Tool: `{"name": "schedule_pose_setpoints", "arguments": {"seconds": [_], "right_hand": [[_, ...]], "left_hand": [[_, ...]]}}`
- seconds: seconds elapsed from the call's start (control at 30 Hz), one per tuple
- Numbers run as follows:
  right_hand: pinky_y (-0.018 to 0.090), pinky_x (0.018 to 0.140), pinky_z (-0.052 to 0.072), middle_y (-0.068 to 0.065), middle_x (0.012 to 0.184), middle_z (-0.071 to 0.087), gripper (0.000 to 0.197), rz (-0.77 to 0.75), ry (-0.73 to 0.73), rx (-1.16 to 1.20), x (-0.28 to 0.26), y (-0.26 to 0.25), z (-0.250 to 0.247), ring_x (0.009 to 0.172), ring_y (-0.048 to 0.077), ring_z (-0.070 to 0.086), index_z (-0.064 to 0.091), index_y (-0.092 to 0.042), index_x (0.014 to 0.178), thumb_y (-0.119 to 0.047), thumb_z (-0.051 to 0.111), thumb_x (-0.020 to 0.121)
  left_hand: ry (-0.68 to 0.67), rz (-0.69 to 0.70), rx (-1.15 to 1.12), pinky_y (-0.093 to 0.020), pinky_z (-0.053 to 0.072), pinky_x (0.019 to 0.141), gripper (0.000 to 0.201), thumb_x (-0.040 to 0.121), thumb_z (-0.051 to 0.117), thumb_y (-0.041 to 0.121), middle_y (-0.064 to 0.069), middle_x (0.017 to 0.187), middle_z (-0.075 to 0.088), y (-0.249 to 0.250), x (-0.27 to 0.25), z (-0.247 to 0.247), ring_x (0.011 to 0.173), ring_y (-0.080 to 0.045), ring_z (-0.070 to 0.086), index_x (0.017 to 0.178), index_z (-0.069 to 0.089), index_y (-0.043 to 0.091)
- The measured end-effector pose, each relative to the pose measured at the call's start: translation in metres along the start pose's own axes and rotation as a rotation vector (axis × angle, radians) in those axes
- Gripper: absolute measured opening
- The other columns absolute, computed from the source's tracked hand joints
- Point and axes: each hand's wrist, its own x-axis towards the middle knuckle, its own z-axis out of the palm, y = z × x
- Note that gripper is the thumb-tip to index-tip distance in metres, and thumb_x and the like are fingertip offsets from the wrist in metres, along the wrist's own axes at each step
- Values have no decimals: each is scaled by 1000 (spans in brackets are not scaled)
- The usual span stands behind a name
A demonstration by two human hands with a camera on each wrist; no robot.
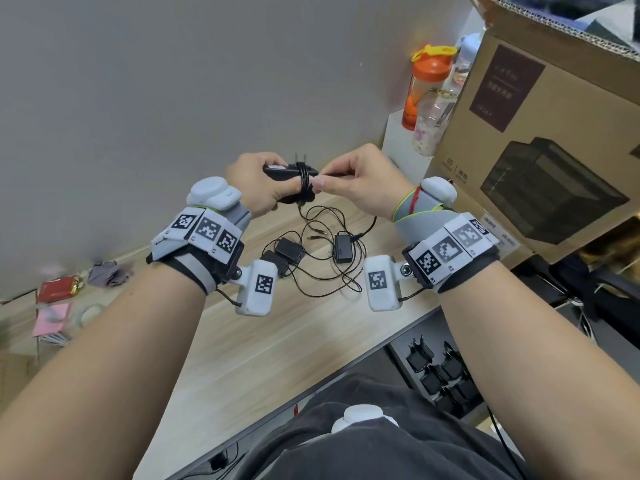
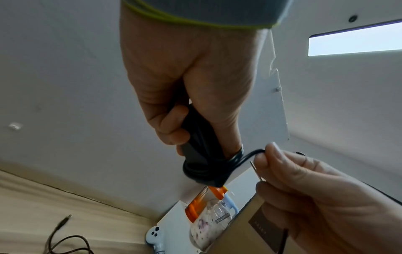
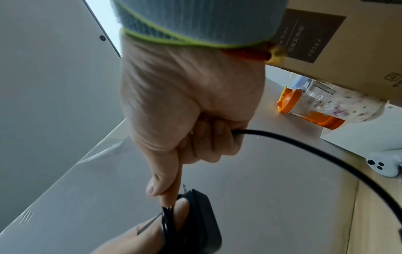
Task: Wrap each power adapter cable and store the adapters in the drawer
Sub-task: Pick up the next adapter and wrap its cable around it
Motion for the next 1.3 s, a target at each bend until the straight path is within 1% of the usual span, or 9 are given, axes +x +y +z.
{"name": "schedule_pose_setpoints", "arguments": {"seconds": [0.17, 0.33, 0.43, 0.53, 0.67, 0.8, 0.97, 1.1, 1.3], "right_hand": [[36, 81, 55, -5, 73, 73, 19, -1, 40, 44, 6, 4, -9, 70, 2, 60, 73, -33, 70, -51, 71, 73], [37, 79, 55, -6, 71, 71, 22, -29, 89, 56, 9, 5, -17, 67, 2, 60, 73, -33, 69, -55, 73, 71], [33, 77, 53, -4, 73, 71, 16, -41, 129, 95, 9, 6, -22, 69, 4, 59, 72, -29, 73, -43, 76, 78], [20, 71, 46, -7, 71, 66, 11, -55, 128, 142, 7, 10, -22, 67, 0, 54, 71, -20, 79, -25, 72, 88], [17, 68, 43, -10, 69, 63, 20, -34, 136, 207, 8, 22, -12, 65, 0, 51, 72, -12, 82, -22, 61, 96], [14, 50, 27, -17, 49, 43, 32, 44, 111, 197, 3, 25, 1, 48, -1, 33, 65, -14, 73, -30, 56, 99], [16, 46, 26, -15, 46, 34, 33, 103, -34, 178, -9, 19, 15, 43, 3, 30, 68, -19, 79, -32, 49, 102], [13, 45, 29, -5, 51, 38, 27, 100, -101, 147, -12, 7, 18, 41, 4, 31, 73, -11, 91, -23, 52, 101], [10, 48, 34, -9, 54, 56, 24, 81, -124, -22, -13, -10, 11, 42, 0, 41, 77, -8, 95, -23, 58, 98]], "left_hand": [[-105, 23, 117, -16, 37, 37, 32, 69, 85, 47, 5, 59, 60, 7, -8, 3, 44, -11, 50, 81, 66, 23], [-206, 58, 117, -15, 37, 39, 38, 68, 85, 47, 7, 57, 60, 15, -14, 4, 46, -13, 51, 83, 67, 18], [-252, 81, 64, -16, 36, 39, 39, 70, 85, 44, 3, 59, 61, 21, -17, 4, 45, -14, 51, 85, 66, 13], [-275, 113, -40, -14, 31, 35, 36, 76, 83, 31, -5, 62, 59, 30, -23, 5, 40, -9, 46, 89, 64, 3], [-238, 137, -196, -13, 28, 32, 27, 82, 78, 15, -11, 63, 56, 41, -28, 6, 35, -5, 43, 94, 62, -2], [-172, 154, -380, -23, 35, 45, 26, 77, 83, 24, -6, 60, 59, 39, -21, 5, 48, -21, 48, 82, 62, 9], [-16, 113, -473, -28, 36, 48, 25, 79, 81, 27, 2, 54, 59, 41, -15, 3, 45, -20, 45, 76, 61, 14], [88, 64, -443, -23, 39, 43, 27, 77, 82, 35, 1, 57, 62, 33, -8, 2, 42, -17, 48, 77, 63, 15], [166, 11, -260, -26, 43, 47, 38, 68, 84, 50, -6, 67, 67, 14, -1, 3, 42, -18, 54, 77, 65, 19]]}}
